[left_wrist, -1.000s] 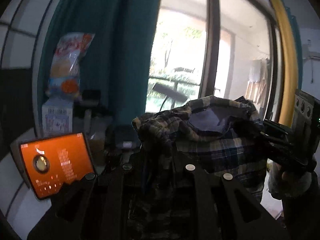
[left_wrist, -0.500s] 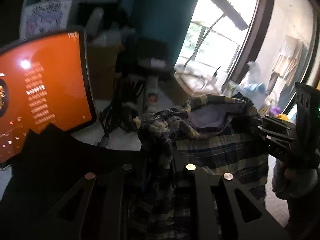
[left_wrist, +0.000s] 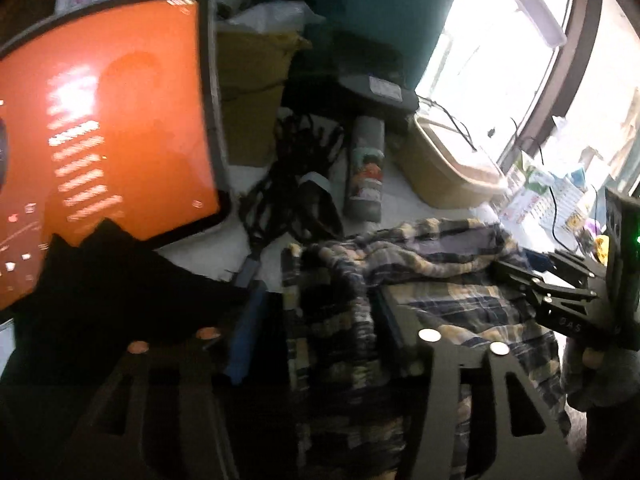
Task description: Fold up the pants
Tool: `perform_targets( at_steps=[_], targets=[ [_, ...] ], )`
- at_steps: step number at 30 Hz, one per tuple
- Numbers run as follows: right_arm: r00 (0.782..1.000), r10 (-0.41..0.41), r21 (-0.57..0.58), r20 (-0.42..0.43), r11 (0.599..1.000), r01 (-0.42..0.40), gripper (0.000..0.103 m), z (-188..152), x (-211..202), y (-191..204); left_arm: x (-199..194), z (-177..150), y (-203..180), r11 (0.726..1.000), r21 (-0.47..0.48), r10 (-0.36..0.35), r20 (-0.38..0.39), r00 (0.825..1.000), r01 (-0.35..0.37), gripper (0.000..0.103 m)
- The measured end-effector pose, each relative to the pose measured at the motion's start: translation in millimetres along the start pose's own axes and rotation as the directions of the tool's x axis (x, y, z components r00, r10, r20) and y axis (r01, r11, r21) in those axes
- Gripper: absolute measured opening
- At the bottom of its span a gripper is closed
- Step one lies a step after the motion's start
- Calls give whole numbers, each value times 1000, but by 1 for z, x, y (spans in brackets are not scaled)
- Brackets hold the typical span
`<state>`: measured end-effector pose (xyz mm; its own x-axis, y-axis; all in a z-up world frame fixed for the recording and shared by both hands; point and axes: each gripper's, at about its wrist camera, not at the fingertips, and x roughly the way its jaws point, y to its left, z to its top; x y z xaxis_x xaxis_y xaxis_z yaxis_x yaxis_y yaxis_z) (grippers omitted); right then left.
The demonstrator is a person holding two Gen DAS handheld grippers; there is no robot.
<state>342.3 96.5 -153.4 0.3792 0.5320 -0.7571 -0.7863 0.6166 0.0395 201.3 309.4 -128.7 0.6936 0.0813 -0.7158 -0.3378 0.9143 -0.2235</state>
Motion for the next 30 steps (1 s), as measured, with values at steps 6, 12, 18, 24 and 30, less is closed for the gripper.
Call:
perform_targets(
  at_steps=[6, 12, 18, 24, 30],
  targets=[
    [997, -75, 16, 23, 997, 75, 49, -7, -22, -9, -35, 0, 9, 998, -49, 35, 78, 996, -31, 63],
    [990, -124, 34, 61, 992, 122, 57, -22, -60, -14, -70, -8, -12, 999, -5, 40, 153, 987, -40, 74],
    [983, -162, 53, 89, 986, 158, 57, -46, -106, -19, -85, -24, -53, 996, 90, -31, 152, 988, 17, 74],
    [972, -205, 57, 112, 978, 199, 59, -71, -147, -19, -102, -42, -81, 990, 127, -84, 163, 983, 63, 74],
    [955, -252, 81, 155, 967, 242, 62, -94, -191, -20, -108, -61, -112, 978, 177, -135, 154, 979, 108, 75]
  ],
)
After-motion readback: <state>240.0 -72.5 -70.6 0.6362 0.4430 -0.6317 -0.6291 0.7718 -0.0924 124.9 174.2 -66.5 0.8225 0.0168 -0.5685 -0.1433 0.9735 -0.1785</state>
